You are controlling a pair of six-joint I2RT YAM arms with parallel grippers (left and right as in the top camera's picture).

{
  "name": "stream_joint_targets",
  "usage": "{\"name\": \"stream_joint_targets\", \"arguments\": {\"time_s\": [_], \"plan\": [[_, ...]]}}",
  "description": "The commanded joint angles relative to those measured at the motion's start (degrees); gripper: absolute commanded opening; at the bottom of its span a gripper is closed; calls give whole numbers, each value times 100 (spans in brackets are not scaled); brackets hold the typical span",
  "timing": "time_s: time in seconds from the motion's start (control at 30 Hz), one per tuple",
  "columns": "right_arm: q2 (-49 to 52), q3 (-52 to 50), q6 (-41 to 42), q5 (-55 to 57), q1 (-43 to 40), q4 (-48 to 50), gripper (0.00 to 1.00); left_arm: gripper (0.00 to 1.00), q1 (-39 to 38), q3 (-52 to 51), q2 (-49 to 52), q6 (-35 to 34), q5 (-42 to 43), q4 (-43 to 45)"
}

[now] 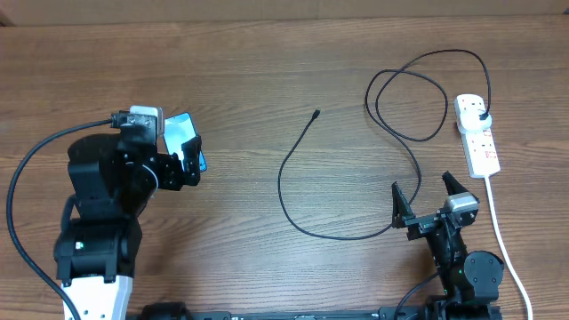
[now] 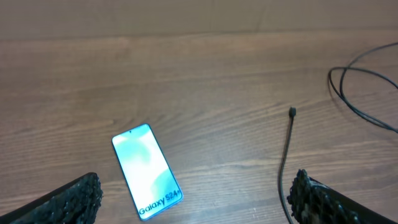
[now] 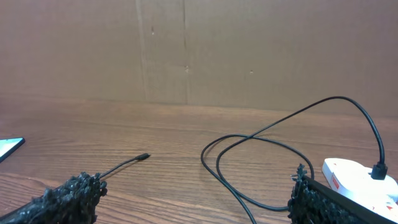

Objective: Plug charger to phone and switch on socket
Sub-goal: 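Move the left gripper forward and grasp the Galaxy S24+ phone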

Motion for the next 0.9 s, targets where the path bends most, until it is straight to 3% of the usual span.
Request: {"name": "stream_joint_targets", "arguments": {"time_s": [0.0,0.27,0.57,0.87], "plan": [[-57,-61,20,17,44,31,100,99,-37,396,177,-50,90,-260],[-57,-61,20,17,44,31,100,100,-37,1178,826,-31,92,-1217],[-57,-61,20,17,44,31,100,99,-37,3021,2334,-35,275,-3191],[-57,-61,20,17,44,31,100,100,-35,3110,3333,-59,385,-2887]]}}
